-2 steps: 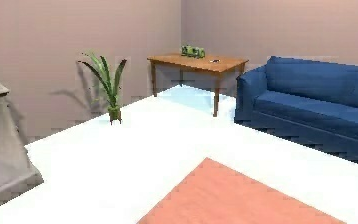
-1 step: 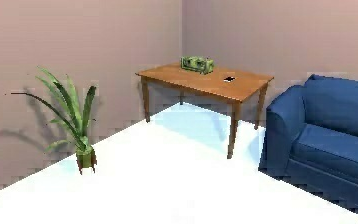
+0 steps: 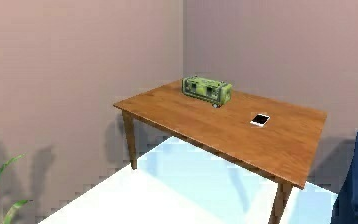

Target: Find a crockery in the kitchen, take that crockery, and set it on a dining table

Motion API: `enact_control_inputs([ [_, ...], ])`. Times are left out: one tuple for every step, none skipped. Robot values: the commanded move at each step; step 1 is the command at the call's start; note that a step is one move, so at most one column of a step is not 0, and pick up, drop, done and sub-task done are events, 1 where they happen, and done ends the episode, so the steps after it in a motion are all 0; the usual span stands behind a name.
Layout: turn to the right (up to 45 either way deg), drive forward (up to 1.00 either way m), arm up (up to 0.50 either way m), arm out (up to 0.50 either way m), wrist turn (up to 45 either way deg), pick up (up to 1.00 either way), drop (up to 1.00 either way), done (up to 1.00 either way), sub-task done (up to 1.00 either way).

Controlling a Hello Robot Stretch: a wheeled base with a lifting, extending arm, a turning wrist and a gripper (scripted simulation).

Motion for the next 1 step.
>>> enact_control_inputs([
  [-9.0, 0.00, 0.00, 0.00, 0.0, 0.00, 0.00, 0.00, 0.00],
])
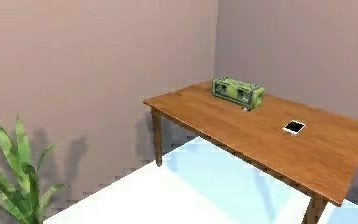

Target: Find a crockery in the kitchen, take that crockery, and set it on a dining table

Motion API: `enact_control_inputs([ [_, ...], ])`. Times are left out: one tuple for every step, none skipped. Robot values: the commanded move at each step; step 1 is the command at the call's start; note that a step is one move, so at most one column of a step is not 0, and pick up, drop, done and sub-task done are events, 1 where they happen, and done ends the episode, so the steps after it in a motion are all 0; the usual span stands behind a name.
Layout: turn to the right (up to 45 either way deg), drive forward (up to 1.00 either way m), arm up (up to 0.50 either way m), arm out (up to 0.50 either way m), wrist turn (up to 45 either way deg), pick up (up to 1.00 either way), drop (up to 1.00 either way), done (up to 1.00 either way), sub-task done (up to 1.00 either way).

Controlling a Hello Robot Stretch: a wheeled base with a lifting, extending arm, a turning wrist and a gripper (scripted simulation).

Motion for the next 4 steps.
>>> enact_control_inputs([
  [0.0, 0.40, 0.00, 0.00, 0.0, 0.00, 0.00, 0.00, 0.00],
  [45.0, 0.00, 0.00, 0.00, 0.0, 0.00, 0.00, 0.00, 0.00],
  [45.0, 0.00, 0.00, 0.00, 0.0, 0.00, 0.00, 0.00, 0.00],
  [45.0, 0.00, 0.00, 0.00, 0.0, 0.00, 0.00, 0.00, 0.00],
])
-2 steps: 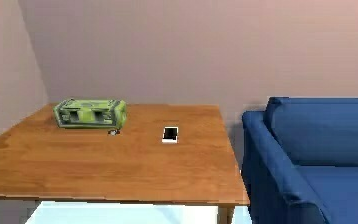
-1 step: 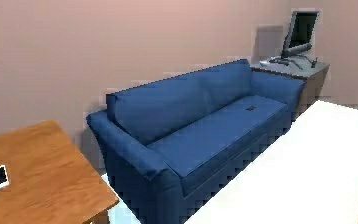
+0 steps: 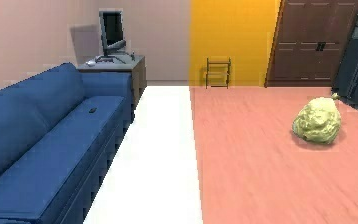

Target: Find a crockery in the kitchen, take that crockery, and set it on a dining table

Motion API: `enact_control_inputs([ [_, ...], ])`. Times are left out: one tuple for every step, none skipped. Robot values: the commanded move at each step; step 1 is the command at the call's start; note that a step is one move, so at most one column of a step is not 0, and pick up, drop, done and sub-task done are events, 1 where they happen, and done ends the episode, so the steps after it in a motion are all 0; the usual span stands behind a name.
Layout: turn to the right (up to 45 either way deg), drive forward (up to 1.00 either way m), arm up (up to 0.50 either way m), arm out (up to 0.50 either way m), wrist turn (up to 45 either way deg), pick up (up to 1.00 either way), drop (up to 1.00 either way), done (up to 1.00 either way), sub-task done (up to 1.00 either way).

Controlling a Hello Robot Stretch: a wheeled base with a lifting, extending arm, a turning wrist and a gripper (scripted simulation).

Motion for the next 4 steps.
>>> enact_control_inputs([
  [27.0, 0.00, 0.00, 0.00, 0.0, 0.00, 0.00, 0.00, 0.00],
  [-45.0, 0.00, 0.00, 0.00, 0.0, 0.00, 0.00, 0.00, 0.00],
  [-45.0, 0.00, 0.00, 0.00, 0.0, 0.00, 0.00, 0.00, 0.00],
  [-45.0, 0.00, 0.00, 0.00, 0.0, 0.00, 0.00, 0.00, 0.00],
])
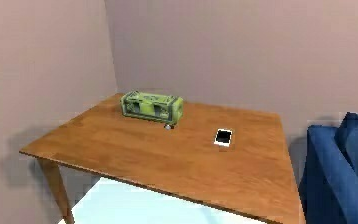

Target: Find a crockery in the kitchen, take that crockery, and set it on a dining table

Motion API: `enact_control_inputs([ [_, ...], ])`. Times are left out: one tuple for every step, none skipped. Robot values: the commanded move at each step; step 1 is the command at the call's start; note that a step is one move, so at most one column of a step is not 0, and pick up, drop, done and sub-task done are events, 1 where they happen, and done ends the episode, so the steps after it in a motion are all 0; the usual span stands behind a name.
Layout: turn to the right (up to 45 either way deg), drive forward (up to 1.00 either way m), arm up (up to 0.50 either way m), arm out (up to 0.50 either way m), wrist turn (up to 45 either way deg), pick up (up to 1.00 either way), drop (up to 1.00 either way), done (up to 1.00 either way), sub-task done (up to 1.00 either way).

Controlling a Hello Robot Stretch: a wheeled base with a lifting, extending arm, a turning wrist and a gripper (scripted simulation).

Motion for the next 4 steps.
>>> enact_control_inputs([
  [-30.0, 0.00, 0.00, 0.00, 0.0, 0.00, 0.00, 0.00, 0.00],
  [45.0, 0.00, 0.00, 0.00, 0.0, 0.00, 0.00, 0.00, 0.00],
  [45.0, 0.00, 0.00, 0.00, 0.0, 0.00, 0.00, 0.00, 0.00],
  [45.0, 0.00, 0.00, 0.00, 0.0, 0.00, 0.00, 0.00, 0.00],
])
